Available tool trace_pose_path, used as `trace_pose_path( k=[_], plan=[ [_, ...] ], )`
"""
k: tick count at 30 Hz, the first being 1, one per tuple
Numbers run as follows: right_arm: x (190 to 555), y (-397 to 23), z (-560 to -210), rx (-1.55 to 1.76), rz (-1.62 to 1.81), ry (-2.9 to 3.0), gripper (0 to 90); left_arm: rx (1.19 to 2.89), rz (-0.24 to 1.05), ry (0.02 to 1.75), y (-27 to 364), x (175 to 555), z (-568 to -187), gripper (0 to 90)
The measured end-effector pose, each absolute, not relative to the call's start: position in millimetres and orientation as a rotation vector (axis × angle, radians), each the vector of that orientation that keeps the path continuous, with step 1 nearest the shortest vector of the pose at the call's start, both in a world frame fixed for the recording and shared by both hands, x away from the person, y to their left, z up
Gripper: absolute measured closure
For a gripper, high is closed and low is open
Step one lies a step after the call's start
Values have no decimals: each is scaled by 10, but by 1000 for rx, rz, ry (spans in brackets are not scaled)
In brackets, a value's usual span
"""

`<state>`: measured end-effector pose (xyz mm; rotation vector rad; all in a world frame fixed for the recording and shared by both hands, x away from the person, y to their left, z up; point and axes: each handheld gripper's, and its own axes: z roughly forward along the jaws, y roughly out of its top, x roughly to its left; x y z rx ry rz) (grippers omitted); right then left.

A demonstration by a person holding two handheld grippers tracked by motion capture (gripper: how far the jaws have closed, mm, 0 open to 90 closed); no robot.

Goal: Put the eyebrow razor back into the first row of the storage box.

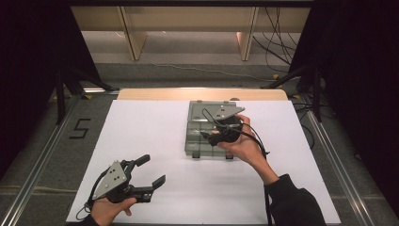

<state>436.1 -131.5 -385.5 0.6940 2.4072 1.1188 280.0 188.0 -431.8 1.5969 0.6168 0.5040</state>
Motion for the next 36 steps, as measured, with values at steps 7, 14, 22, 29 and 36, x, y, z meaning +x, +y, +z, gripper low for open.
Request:
trace_pose_path(
  k=[7, 14, 22, 29, 36],
  plan=[
    [4267, -1342, -3841, 730, 1160, 2389, 290, 1592, 503, 615, 1878, 2803, -4320, 165],
    [4157, -1351, -3839, 710, 1220, 2361, 272, 1592, 505, 617, 1883, 2802, -4318, 165],
    [4018, -1393, -3921, 724, 1263, 2351, 266, 1592, 506, 620, 1882, 2800, -4320, 165],
    [3934, -1456, -4019, 760, 1294, 2346, 265, 1589, 507, 624, 1887, 2797, -4320, 165],
    [3845, -1483, -4060, 761, 1322, 2345, 263, 1584, 513, 623, 1897, 2794, -4323, 165]
  ],
)
